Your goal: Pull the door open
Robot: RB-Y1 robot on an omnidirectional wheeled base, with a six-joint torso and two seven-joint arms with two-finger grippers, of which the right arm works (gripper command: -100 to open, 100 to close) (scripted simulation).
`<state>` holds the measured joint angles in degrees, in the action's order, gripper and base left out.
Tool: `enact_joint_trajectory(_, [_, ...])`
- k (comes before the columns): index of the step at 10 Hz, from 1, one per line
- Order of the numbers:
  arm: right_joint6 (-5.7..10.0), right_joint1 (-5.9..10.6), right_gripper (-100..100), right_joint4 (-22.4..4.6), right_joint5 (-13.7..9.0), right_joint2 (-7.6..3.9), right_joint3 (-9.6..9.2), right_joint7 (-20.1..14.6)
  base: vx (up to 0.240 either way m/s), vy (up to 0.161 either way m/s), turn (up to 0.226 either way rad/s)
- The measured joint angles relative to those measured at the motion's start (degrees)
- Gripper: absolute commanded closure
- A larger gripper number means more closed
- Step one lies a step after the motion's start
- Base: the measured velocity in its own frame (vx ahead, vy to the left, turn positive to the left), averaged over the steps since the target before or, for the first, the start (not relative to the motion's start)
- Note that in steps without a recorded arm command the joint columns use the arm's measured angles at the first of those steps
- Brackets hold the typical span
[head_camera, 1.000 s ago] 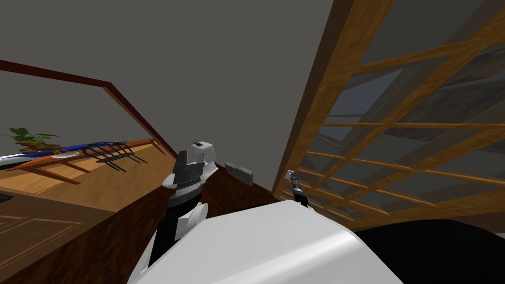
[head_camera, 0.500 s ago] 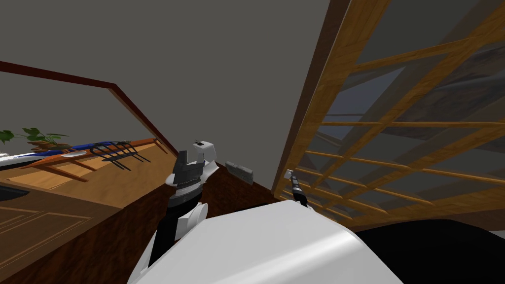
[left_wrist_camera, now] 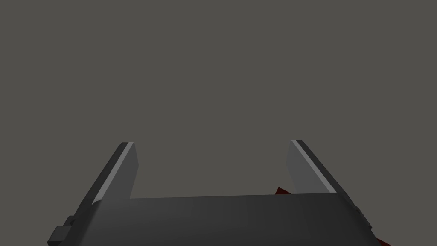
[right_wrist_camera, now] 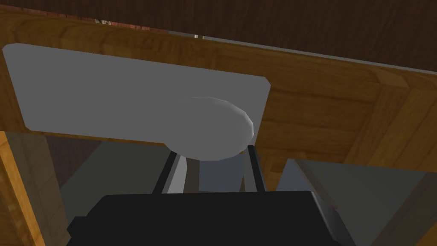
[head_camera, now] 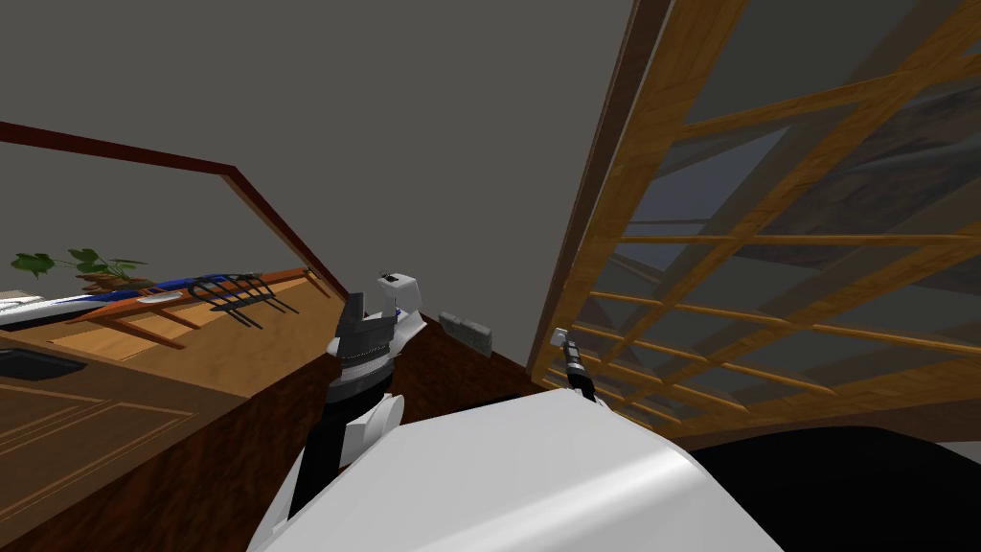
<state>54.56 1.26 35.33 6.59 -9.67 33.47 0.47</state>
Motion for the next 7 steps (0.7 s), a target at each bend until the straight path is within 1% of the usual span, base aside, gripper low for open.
enact_joint_trajectory(1, [0.61, 0.43, 100, -1.5, -1.2, -0.65, -0.85, -1.5, -0.039, -0.005, 0.008])
enact_joint_trajectory(2, [1.36, 0.95, 100, -2.7, -1.8, -0.89, -1.24, -2.5, -0.017, 0.002, 0.005])
enact_joint_trajectory(3, [0.82, 0.63, 100, -1.9, -1.9, -0.83, -1.5, -3.1, -0.022, -0.003, 0.01])
enact_joint_trajectory(4, [-0.89, -0.74, 100, 1.3, -2.8, -0.21, -2.44, -4.5, -0.028, -0.008, 0.001])
enact_joint_trajectory(5, [-0.95, -0.39, 100, 0.7, -3.3, -0.36, -2.83, -5.4, -0.014, -0.002, 0.008])
enact_joint_trajectory(6, [0.05, 0.35, 100, -1.2, -3.6, -0.74, -2.86, -5.5, -0.029, -0.001, 0.042])
enact_joint_trajectory(7, [0.21, 0.03, 100, -1.2, -4.5, -1.05, -3.69, -6.8, -0.061, -0.015, 0.03])
